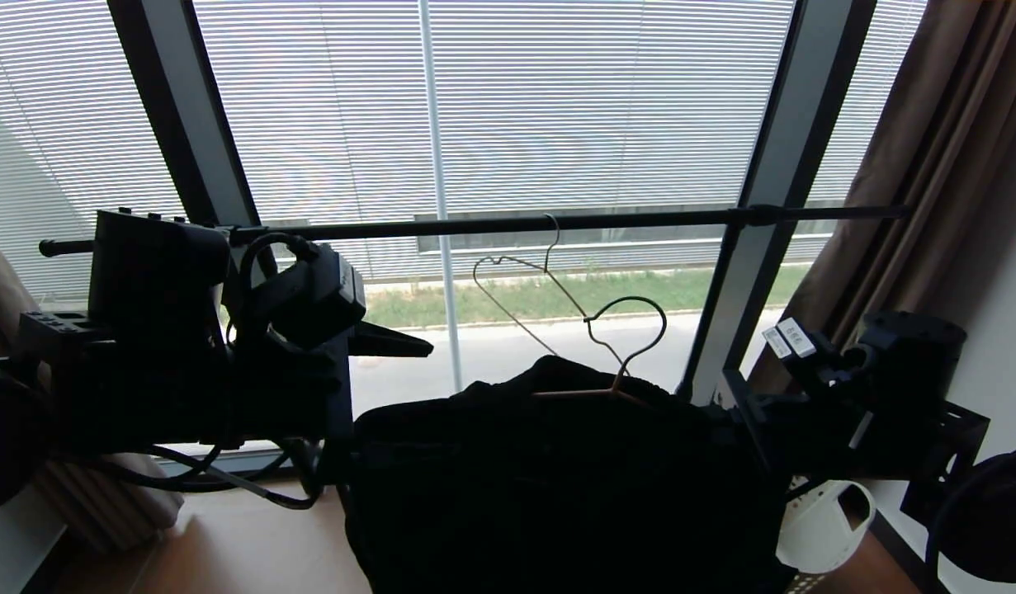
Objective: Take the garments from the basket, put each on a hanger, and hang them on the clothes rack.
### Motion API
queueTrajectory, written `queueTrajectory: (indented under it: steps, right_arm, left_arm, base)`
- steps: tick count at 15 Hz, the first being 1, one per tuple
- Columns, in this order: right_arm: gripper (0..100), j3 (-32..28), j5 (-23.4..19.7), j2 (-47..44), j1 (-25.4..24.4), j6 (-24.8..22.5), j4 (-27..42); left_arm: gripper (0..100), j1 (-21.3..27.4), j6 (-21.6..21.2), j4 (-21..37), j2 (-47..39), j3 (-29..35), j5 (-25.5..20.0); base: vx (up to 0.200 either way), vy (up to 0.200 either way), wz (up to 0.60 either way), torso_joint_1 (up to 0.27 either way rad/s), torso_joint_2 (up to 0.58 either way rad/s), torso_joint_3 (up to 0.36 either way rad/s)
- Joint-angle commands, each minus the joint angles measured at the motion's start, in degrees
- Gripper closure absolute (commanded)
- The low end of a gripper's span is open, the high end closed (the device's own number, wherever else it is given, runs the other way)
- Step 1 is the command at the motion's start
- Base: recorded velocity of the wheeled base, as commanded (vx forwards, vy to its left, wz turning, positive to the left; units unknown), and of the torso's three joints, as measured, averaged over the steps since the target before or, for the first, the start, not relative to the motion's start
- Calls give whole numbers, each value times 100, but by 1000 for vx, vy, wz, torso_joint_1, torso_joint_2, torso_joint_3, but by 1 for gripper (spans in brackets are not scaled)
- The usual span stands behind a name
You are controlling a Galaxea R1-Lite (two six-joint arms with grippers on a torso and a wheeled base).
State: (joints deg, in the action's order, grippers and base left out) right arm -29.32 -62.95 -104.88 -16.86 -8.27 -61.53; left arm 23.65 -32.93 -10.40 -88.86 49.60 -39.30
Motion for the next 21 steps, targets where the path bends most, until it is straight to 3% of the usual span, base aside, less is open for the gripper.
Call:
queueTrajectory:
  steps: [1,4,6,9,18,19,21]
  right_arm:
    - [100,40,-7,-24,-2,-26,0]
    - [100,58,-33,-24,-19,-35,0]
    - [100,111,-270,20,-19,-35,-9]
    - [100,198,-279,20,-142,-263,-17]
    - [100,304,-428,125,-362,-281,-44]
    - [100,304,-428,125,-353,-281,-44]
    - [100,269,-428,90,-353,-263,-44]
  left_arm:
    - [0,17,-21,-6,-272,23,-7]
    - [0,114,-30,-24,-510,32,2]
    - [0,131,-30,-32,-703,111,2]
    - [0,272,-12,-32,-888,287,10]
    - [0,527,-3,-32,-1081,225,19]
    - [100,527,-12,-32,-1072,181,19]
    - [100,527,-21,-32,-1046,129,19]
  base:
    - [0,0,0,0,0,0]
    - [0,0,0,0,0,0]
    - [0,0,0,0,0,0]
    - [0,0,0,0,0,0]
    - [0,0,0,0,0,0]
    - [0,0,0,0,0,0]
    - [0,0,0,0,0,0]
